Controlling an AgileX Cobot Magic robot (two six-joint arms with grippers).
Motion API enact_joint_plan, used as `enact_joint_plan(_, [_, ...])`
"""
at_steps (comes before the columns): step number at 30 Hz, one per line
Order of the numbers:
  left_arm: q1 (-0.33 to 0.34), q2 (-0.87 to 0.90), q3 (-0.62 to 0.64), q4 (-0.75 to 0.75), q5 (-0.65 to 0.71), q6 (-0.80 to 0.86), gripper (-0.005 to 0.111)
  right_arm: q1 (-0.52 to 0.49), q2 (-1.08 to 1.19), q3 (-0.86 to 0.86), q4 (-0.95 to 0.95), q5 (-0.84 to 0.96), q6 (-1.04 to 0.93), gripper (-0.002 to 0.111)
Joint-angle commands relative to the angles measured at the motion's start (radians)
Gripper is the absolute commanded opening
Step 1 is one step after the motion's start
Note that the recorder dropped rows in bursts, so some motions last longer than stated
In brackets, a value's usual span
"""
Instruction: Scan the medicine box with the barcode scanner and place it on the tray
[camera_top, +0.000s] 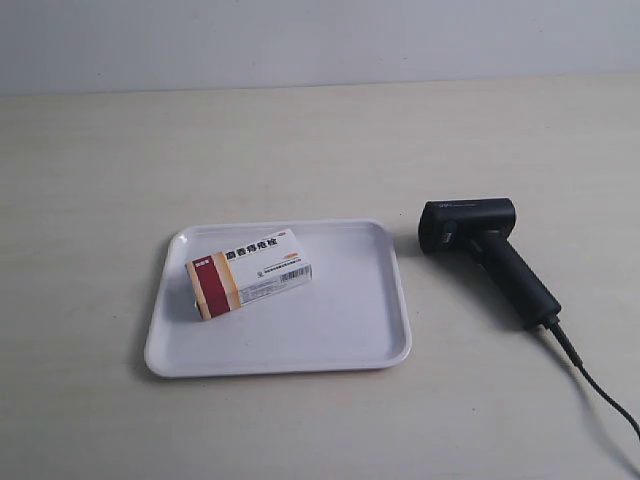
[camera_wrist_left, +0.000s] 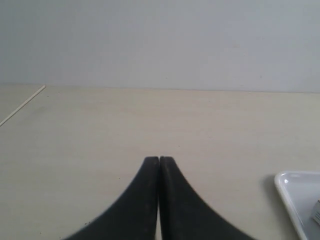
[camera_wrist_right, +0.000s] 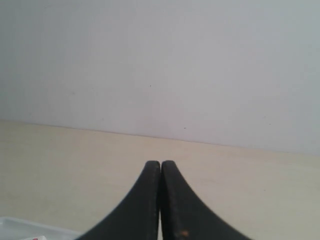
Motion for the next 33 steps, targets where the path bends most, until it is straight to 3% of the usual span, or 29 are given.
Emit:
enact_joint_plan(1, [0.002,-0.007,-0.001,0.003,0.000,-0.007,0.003,-0.004,-0.030,0.063,-0.091,-0.058,0.068,0.001])
enact_joint_plan(3, [0.002,-0.007,-0.001,0.003,0.002,-0.007,0.003,-0.004,-0.075,0.214,-0.175,-0.110,0.169,0.001])
enact_joint_plan(9, [0.002,-0.007,-0.001,0.003,0.002,-0.007,0.003,-0.004,-0.208,0.475,-0.113,-0.182,0.174,0.001])
enact_joint_plan(17, [0.002,-0.007,-0.001,0.003,0.002,-0.007,0.003,-0.010,-0.309,0.509,-0.039,-0.122,0.177,0.001])
enact_joint_plan(21, [0.002,-0.007,-0.001,0.003,0.002,-0.007,0.003,-0.114,-0.423,0.537,-0.039,-0.176,0.177,0.001])
enact_joint_plan(27, [0.002,-0.007,-0.001,0.003,0.002,-0.007,0.003,-0.285,-0.555,0.537,-0.039,-0.108,0.172,0.001])
enact_joint_plan(33, [0.002,-0.007,-0.001,0.003,0.002,-0.007,0.003,-0.332,-0.635,0.537,-0.041,-0.047,0.172,0.001])
